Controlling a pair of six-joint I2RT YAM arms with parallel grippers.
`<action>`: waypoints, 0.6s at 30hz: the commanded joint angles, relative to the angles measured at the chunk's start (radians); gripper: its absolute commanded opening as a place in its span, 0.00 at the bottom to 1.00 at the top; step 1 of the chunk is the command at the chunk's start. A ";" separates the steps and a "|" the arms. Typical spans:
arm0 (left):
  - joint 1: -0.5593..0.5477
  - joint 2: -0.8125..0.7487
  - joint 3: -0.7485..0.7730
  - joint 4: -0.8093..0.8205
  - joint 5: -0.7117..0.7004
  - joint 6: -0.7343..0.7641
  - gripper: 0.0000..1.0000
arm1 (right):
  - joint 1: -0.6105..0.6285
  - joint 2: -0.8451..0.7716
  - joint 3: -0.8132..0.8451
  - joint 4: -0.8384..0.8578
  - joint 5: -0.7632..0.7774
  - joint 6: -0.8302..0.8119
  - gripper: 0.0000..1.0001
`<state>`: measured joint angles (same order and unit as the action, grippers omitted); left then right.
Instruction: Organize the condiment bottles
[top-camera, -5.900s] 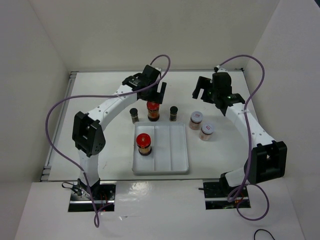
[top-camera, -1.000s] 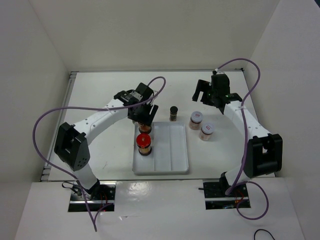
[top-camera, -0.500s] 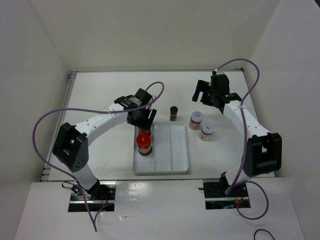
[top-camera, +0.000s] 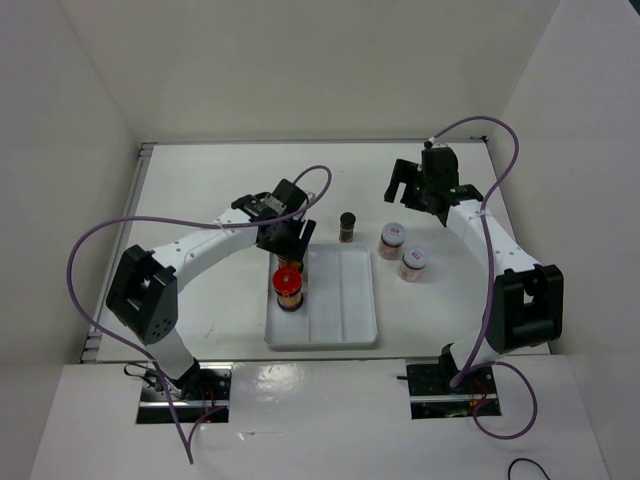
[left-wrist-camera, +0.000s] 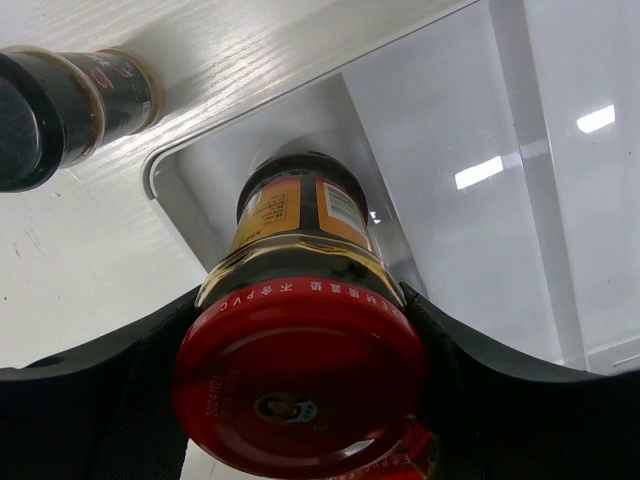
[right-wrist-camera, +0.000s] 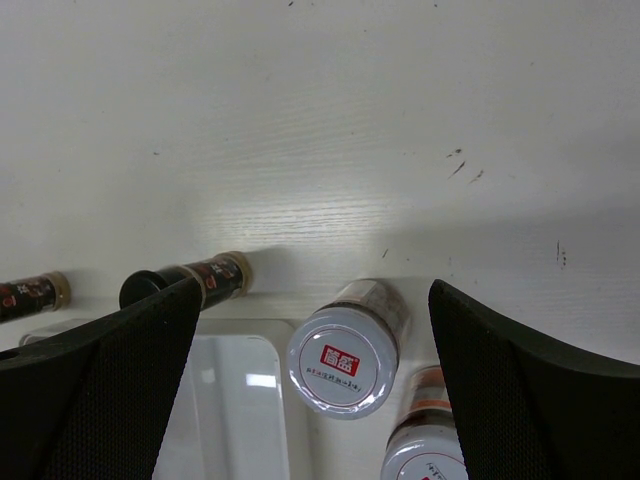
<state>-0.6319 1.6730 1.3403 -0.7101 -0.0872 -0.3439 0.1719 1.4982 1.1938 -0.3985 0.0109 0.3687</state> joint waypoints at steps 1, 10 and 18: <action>-0.005 -0.004 0.014 0.034 -0.008 -0.001 0.60 | -0.006 0.007 0.049 -0.011 0.003 -0.011 0.99; -0.014 0.027 0.014 0.024 -0.008 -0.001 0.69 | -0.006 0.007 0.049 -0.020 0.003 -0.011 0.99; -0.014 0.027 0.046 -0.012 -0.042 -0.001 0.94 | -0.006 0.007 0.049 -0.020 0.003 -0.011 0.99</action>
<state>-0.6403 1.7046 1.3449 -0.7132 -0.1040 -0.3435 0.1719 1.4986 1.1988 -0.4110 0.0109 0.3687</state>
